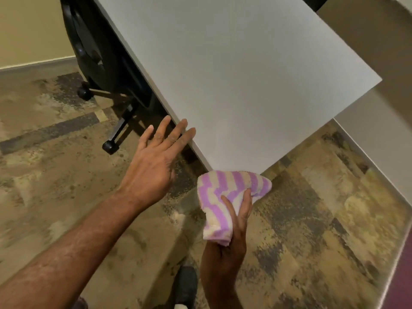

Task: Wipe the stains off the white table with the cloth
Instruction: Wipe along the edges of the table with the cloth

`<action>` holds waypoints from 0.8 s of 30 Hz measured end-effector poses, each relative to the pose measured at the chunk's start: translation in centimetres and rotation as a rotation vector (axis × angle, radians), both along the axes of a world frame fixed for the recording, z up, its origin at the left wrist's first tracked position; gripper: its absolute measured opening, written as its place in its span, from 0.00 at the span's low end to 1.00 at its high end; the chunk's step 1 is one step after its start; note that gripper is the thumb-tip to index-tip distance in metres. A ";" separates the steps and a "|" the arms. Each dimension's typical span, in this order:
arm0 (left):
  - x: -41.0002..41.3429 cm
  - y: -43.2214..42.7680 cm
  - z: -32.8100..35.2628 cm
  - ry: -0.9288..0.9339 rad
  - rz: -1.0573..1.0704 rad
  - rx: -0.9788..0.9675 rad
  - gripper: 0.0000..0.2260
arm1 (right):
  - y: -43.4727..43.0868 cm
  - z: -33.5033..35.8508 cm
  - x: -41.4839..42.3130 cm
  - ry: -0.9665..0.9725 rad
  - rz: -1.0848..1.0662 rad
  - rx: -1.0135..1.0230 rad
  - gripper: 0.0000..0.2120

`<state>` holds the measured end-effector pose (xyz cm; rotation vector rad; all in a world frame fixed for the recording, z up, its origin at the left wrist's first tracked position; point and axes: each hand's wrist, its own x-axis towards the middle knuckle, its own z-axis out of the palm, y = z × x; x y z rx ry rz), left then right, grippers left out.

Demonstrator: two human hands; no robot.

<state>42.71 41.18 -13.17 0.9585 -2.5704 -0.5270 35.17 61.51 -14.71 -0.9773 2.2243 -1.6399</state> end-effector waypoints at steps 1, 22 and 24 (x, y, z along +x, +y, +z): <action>0.1 -0.1 -0.1 -0.001 -0.011 -0.005 0.35 | -0.3 -0.3 0.4 0.015 -0.010 -0.025 0.21; 0.0 0.8 0.0 -0.011 -0.055 -0.009 0.37 | -5.4 0.1 6.3 -0.189 -0.427 -0.233 0.44; -0.3 1.1 0.2 0.004 -0.035 0.013 0.37 | -5.3 0.0 6.3 -0.176 -0.423 -0.234 0.44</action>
